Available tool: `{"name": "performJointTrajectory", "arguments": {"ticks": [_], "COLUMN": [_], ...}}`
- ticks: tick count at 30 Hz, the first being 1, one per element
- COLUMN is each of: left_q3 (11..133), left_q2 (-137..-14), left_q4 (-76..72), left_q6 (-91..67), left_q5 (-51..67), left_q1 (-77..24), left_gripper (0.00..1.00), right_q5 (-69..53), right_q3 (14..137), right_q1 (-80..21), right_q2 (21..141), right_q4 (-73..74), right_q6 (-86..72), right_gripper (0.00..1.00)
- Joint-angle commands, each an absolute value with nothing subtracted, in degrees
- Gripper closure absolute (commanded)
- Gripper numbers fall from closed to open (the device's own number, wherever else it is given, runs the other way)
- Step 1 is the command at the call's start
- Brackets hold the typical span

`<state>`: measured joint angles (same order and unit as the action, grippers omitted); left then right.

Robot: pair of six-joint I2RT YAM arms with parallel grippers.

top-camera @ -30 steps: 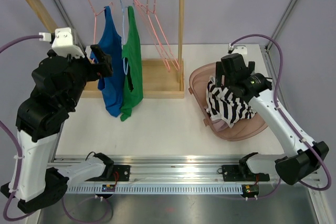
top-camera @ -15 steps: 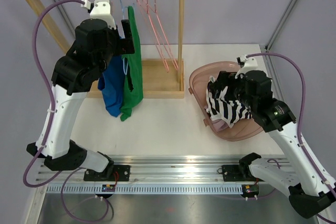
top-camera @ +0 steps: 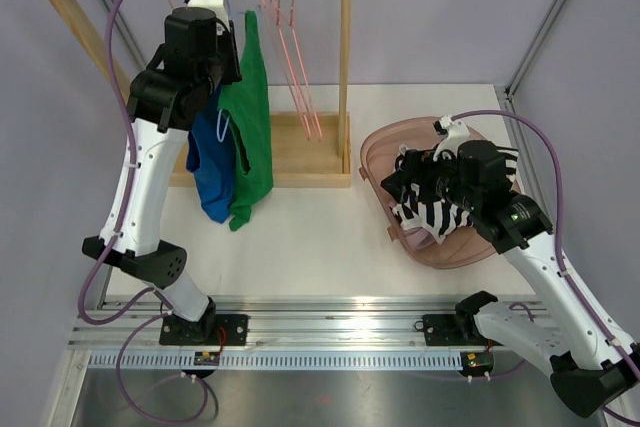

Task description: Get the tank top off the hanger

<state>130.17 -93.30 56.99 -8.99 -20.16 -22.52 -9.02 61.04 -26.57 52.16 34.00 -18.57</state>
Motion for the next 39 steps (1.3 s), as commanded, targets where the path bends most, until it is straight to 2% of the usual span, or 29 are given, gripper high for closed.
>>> {"name": "performJointTrajectory", "arguments": {"ticks": [1,4,6,7,32,36,39], "left_q3": [133.15,133.42,133.86,134.03,131.22,126.23,114.65], "left_q2": [-94.66,-94.92,-94.92,-94.83,-82.27,-77.80,-69.98], "left_q4": [56.16,55.55,55.37,55.20,50.97,52.65,50.11], "left_q6": [-7.91,-7.91,-8.09,-8.17,-13.62,-16.16,-18.36], "left_q5": [-15.03,-14.68,-15.03,-15.03,-9.58,-9.05,-8.97], "left_q1": [-22.15,-22.15,-22.06,-22.06,-22.41,-23.46,-24.34], "left_gripper": [0.69,0.88,0.94,1.00,1.00,1.00,1.00], "right_q5": [-11.95,-12.22,-12.48,-12.57,-13.97,-17.21,-21.86], "right_q3": [61.17,61.26,61.35,61.35,63.19,62.49,60.74], "right_q1": [-26.54,-26.37,-26.46,-26.46,-26.54,-26.46,-26.46], "right_q2": [51.42,51.77,51.94,52.03,49.75,49.66,49.40], "right_q4": [30.59,30.50,30.50,30.41,31.91,30.33,26.29], "right_q6": [-18.72,-18.55,-18.46,-18.46,-16.00,-16.96,-18.89], "right_gripper": [0.09,0.09,0.10,0.10,0.08,0.05,0.00]}}
